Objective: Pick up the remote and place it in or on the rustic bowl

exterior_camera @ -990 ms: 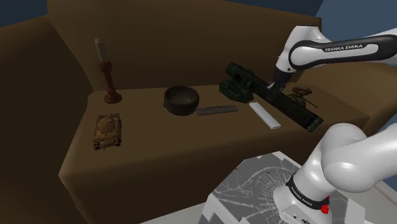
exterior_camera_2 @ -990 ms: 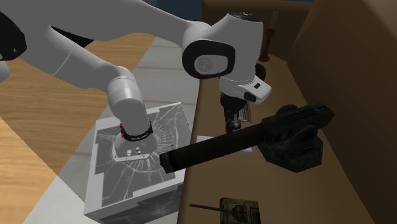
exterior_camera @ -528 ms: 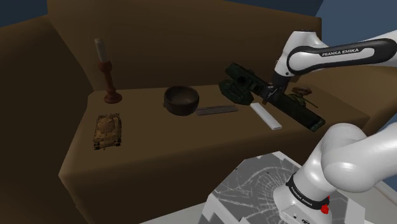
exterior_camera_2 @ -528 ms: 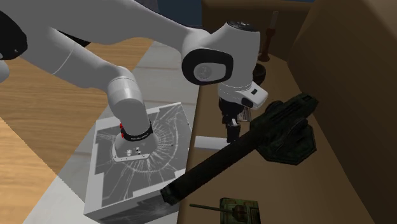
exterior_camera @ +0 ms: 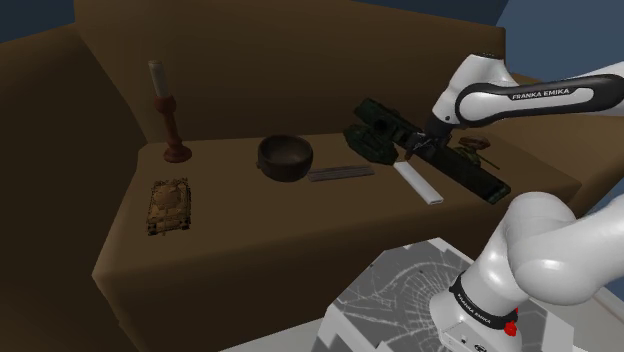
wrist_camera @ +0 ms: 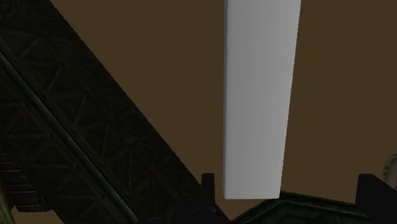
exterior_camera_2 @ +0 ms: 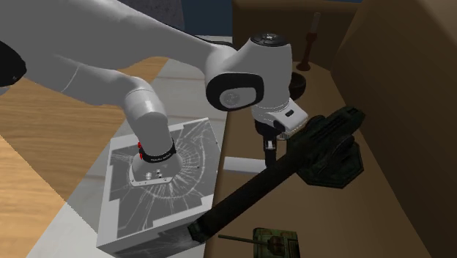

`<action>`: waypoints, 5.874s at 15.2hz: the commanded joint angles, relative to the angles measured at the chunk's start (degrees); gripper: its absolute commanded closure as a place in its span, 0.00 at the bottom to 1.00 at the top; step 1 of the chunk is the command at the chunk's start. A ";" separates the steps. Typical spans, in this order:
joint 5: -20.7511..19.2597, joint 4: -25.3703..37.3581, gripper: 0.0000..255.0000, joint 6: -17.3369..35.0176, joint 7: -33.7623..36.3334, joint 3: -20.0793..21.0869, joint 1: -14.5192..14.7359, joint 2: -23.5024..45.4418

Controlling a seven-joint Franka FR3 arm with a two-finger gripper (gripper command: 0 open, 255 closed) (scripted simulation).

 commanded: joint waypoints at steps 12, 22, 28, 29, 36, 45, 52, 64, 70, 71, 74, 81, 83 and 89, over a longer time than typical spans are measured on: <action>-15.25 -2.03 1.00 -4.10 0.20 -16.31 14.91 -2.62; -14.42 -1.45 1.00 -5.98 -0.20 -14.68 14.19 -3.71; -11.85 0.62 1.00 -11.35 -1.08 -10.16 12.79 -6.45; -11.43 1.01 1.00 -12.21 -1.21 -9.47 12.64 -6.84; -8.55 4.13 1.00 -17.92 -2.12 -5.12 11.97 -8.97; -5.15 9.01 1.00 -24.63 -3.19 -0.48 11.92 -10.37; -2.90 13.16 1.00 -29.23 -3.94 2.34 12.26 -10.56; 7.01 19.50 1.00 -22.21 7.14 4.24 26.39 5.51; 13.60 26.11 1.00 -19.43 9.34 3.08 33.48 16.26; 14.91 27.44 1.00 -19.08 9.43 2.78 34.58 18.25; 19.29 31.83 1.00 -18.32 9.19 1.69 37.66 24.58; 32.36 44.83 1.00 -19.10 6.03 0.05 41.25 41.59; 36.32 49.41 1.00 -20.24 5.02 0.44 40.76 46.72; 42.98 57.80 1.00 -21.94 3.94 2.51 38.23 56.09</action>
